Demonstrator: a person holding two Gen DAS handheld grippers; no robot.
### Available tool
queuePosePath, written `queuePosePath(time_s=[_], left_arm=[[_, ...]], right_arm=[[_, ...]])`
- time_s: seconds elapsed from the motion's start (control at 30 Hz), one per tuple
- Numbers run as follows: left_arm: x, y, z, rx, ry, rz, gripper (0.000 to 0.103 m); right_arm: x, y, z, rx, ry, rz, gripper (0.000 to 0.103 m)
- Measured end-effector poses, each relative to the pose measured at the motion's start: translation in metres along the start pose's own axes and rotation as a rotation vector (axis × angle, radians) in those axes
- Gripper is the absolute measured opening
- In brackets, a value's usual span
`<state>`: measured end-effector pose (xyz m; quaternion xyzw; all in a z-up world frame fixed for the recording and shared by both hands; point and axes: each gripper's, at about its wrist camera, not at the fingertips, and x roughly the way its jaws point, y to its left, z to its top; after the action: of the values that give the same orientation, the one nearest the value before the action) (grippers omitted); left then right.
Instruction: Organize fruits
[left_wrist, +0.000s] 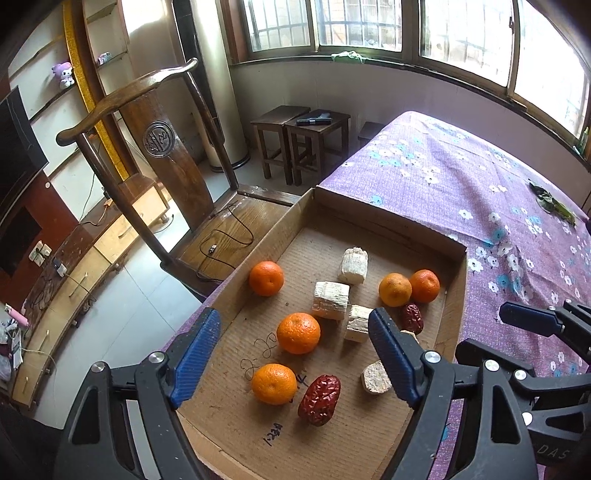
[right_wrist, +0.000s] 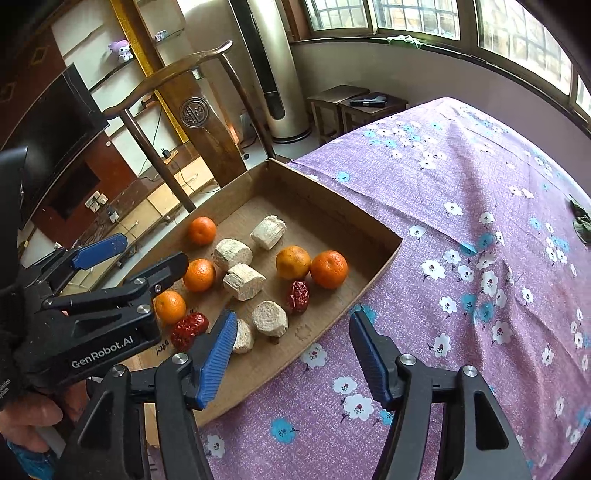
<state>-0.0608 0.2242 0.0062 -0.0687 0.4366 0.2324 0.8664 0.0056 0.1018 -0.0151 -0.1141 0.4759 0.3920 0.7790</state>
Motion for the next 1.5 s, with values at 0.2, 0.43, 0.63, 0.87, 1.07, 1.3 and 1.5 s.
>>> queuePosePath(time_s=[0.2,0.43,0.63,0.87,1.07,1.3,1.5], left_arm=[[-0.005,-0.001,-0.002,-0.013,0.000,0.005,0.082],[-0.009,-0.001,-0.003,-0.020,-0.005,0.011,0.082],[-0.010,-0.001,-0.004,-0.025,-0.001,0.011,0.082],[-0.011,0.000,-0.006,-0.028,0.001,0.014,0.082],[-0.009,0.001,-0.006,-0.030,0.007,0.017,0.082],[-0.008,0.000,-0.007,-0.033,0.008,0.016,0.082],[-0.005,-0.001,-0.007,-0.028,0.011,0.017,0.082]], right_arm=[[-0.003,0.001,-0.003,-0.014,0.008,0.009,0.072],[-0.005,0.004,-0.005,-0.034,0.014,0.017,0.072],[-0.004,0.006,-0.006,-0.043,0.021,0.025,0.072],[-0.002,0.005,-0.007,-0.042,0.027,0.026,0.072],[0.001,0.006,-0.008,-0.048,0.035,0.029,0.072],[0.002,0.005,-0.008,-0.048,0.037,0.031,0.072],[0.004,0.006,-0.008,-0.046,0.042,0.030,0.073]])
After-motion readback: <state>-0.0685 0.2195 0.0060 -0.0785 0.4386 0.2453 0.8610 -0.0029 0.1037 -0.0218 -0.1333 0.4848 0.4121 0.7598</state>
